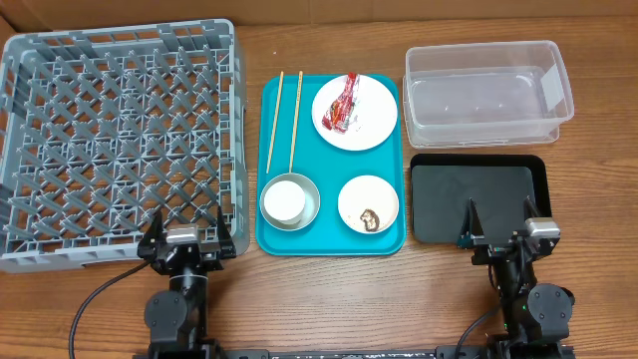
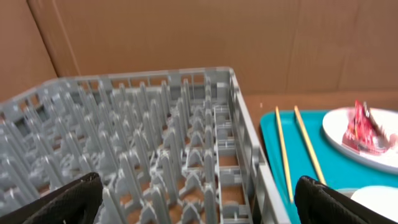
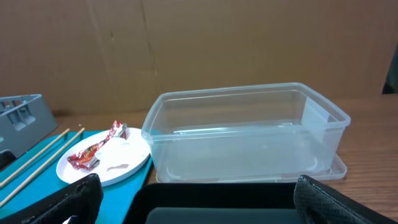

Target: Sort waste into correct bins and load items into the dishwasher

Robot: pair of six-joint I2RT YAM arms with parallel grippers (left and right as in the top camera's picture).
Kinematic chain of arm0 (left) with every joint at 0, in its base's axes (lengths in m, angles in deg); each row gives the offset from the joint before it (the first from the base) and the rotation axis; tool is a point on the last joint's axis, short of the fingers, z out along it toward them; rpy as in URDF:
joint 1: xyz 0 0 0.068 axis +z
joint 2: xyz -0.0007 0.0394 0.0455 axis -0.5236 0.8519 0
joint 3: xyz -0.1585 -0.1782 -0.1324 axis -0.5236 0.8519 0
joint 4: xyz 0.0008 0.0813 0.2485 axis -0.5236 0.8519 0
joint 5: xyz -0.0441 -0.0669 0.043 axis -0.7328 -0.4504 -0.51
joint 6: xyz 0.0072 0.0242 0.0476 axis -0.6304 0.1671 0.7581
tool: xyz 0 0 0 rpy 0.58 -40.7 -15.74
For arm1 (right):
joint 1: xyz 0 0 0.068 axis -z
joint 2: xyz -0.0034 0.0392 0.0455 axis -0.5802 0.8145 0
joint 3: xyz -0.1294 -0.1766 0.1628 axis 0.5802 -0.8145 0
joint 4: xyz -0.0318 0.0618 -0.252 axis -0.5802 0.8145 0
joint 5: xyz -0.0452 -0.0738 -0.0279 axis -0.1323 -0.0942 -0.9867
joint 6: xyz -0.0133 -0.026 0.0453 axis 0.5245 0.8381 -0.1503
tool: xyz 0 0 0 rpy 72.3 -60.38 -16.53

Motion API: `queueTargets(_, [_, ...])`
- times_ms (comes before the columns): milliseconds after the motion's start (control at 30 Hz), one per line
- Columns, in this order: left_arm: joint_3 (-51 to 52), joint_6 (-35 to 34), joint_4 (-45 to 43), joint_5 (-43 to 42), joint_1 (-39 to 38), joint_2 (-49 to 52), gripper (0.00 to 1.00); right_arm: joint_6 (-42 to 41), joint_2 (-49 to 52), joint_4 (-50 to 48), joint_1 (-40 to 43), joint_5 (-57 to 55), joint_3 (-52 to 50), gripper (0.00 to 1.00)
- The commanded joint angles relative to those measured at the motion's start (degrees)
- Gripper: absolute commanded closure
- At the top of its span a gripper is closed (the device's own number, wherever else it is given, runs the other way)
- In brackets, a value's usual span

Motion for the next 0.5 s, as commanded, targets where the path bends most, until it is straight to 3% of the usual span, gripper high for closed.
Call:
queueTargets(0, [0.2,0.5,-1.5,0.1,-0.7,-0.1,0.0,-3.0,-0.4,0.0,0.0,4.2,-0.6,0.0])
queueTargets(133, [0.2,0.5,-4.4,-8.1,-0.7,-0.1,0.0,-7.9,-0.4,-2.2,0.0,6.2,-0.6,0.0])
queueTargets(267, [-1.6,0.2,-15.2,-20.7,-0.7,-0.1,0.0,-9.3,0.1,-4.0,0.0,12.3,5.3,0.0])
queueTargets(467, [-15.5,-2.6,-5.0,-20.0,-0.6,5.5,0.0,-11.6,11.7,5.2,0.0,14.7,24.1,0.0])
